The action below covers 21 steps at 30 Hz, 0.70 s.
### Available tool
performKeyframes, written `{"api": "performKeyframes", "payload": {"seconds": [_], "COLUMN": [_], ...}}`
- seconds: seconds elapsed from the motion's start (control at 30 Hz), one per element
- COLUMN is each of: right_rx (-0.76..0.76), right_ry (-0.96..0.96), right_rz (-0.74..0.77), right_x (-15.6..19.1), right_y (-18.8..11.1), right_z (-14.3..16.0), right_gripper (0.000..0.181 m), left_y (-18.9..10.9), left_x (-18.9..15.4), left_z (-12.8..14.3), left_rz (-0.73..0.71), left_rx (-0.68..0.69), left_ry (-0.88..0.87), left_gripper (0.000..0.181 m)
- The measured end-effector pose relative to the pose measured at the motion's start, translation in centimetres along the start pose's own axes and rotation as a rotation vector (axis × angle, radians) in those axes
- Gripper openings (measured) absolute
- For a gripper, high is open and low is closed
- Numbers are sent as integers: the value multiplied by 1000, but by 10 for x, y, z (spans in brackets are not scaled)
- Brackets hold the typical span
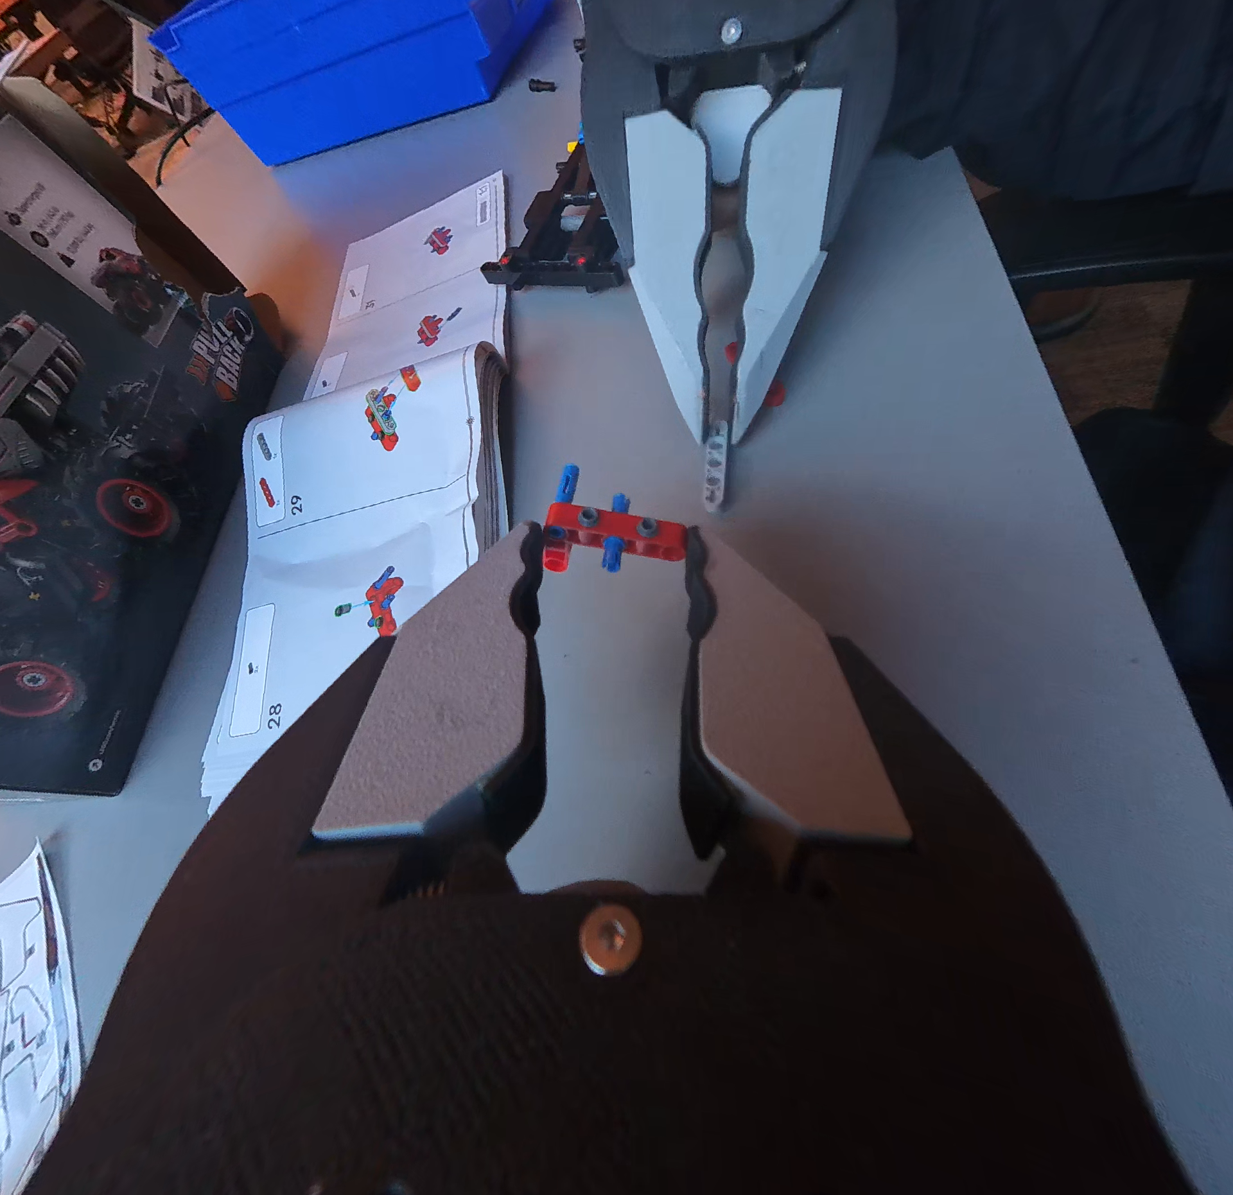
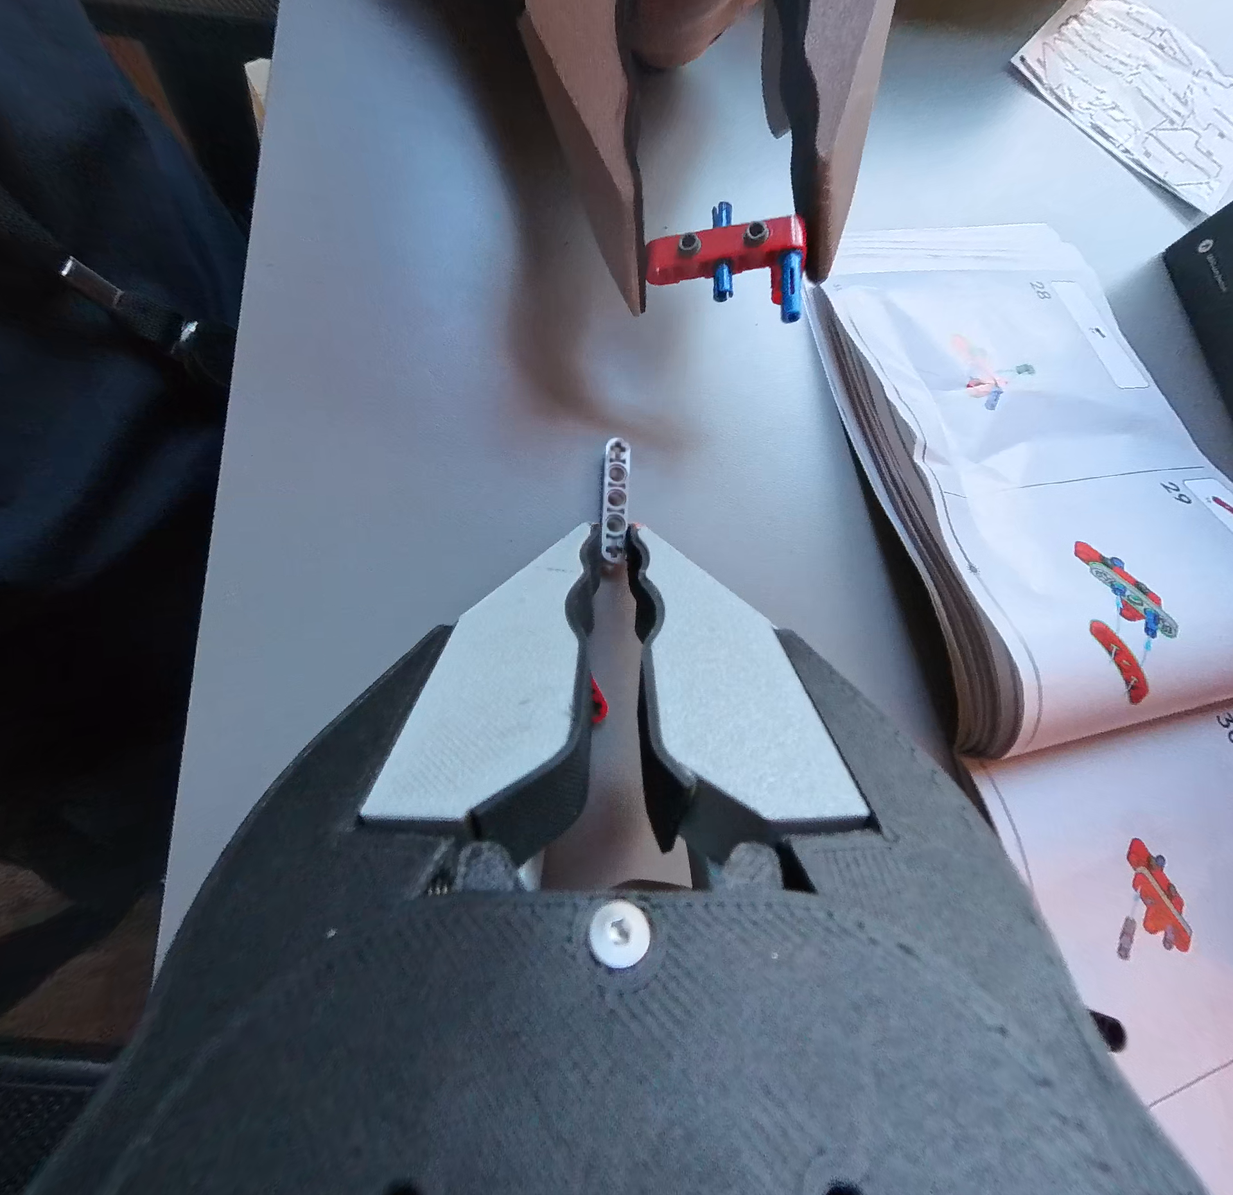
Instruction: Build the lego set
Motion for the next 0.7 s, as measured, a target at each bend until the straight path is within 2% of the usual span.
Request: {"api": "performKeyframes", "payload": {"seconds": [0.2, 0.33, 0.47, 0.57, 0.7], "right_rx": [-74, -187, -373, -528, -631], "right_ry": [-2, 61, 275, 472, 664], "right_rz": [63, 144, 179, 134, 56], "right_x": [-8, -22, -40, -47, -54], "right_y": [-8, -21, -31, -30, -24], "right_z": [-13, -29, -51, -67, -75], "right_gripper": [5, 4, 4, 4, 4], "left_y": [0, -3, -6, -9, -19], "left_x": [1, 8, 11, 15, 19], "left_z": [2, -2, -10, -15, -31], "left_rz": [-5, -43, -60, -97, -160], "left_rx": [12, -24, -93, -126, -211], "left_ry": [-10, -37, -48, -30, 12], "left_gripper": [40, 40, 40, 40, 40]}}
Point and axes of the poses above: each gripper's, where its closed fingertips meet, y out along the fingers, z out of its underside, x = y × z across the jaws, the point moved 3 cm from there along -y, back along the fingers, and after that the axes turned 8 degrees about -x, right-handed, at the moved point
